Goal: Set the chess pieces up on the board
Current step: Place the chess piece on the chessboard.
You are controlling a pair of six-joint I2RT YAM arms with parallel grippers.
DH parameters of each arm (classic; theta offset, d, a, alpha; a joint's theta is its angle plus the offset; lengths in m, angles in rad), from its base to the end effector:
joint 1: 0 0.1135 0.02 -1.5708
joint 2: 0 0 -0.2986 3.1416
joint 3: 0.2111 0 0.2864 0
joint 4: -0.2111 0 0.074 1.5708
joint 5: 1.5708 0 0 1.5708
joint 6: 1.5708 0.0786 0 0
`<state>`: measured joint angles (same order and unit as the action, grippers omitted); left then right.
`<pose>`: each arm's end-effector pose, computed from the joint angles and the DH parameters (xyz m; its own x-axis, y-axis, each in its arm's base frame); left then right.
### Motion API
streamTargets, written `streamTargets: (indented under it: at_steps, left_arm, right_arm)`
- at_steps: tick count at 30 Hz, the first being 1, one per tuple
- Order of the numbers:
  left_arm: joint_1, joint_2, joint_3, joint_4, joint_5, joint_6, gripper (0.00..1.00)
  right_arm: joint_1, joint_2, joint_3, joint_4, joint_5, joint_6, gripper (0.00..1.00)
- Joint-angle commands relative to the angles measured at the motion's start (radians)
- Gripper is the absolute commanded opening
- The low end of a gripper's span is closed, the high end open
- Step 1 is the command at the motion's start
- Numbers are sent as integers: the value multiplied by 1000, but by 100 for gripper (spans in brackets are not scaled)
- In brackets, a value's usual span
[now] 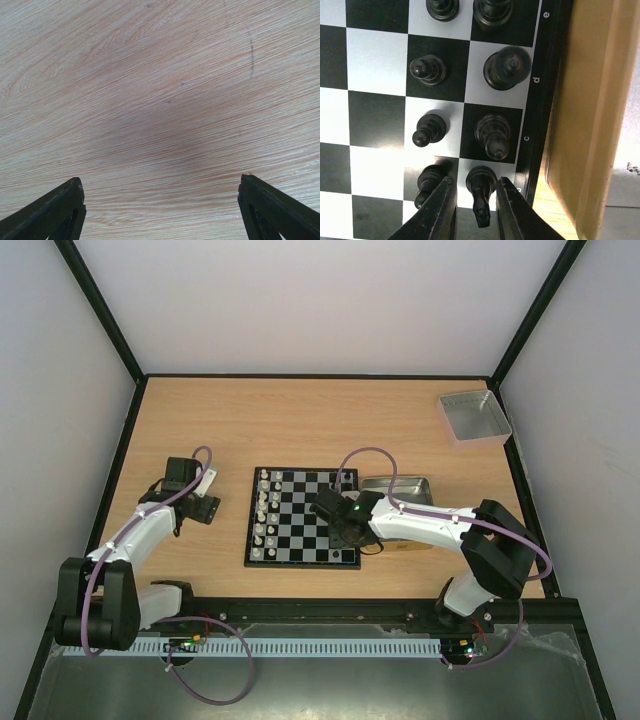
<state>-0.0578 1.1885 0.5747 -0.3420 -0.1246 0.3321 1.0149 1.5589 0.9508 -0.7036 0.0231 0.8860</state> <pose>0.2599 -0.0053 0.1542 -0.7755 0.3689 -0.5123 0.2524 0.9250 0.2841 0.1702 0.2706 0.1539 -0.9780 -0.1068 -0.1794 -0.1401 0.9728 0.1843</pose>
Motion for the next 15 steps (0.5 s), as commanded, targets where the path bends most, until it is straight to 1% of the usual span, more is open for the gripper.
streamTargets:
  at_steps: [1, 3, 5, 13, 14, 15]
  left_arm:
    - [-4, -3, -12, 5, -1, -2, 84]
    - [-4, -1, -12, 5, -1, -2, 83]
    - [-4, 0, -12, 4, 0, -2, 84]
    - [-5, 1, -13, 5, 0, -2, 84]
    - [-5, 1, -13, 5, -1, -2, 84]
    - [-4, 1, -12, 5, -1, -1, 83]
  right_arm:
    - [7, -8, 16, -38, 30, 0, 21]
    - [7, -10, 18, -39, 29, 0, 22]
    - [7, -12, 19, -39, 29, -1, 26]
    - [7, -23, 36, -56, 33, -2, 27]
    - [7, -28, 38, -59, 33, -1, 31]
    - [7, -34, 37, -64, 34, 0, 33]
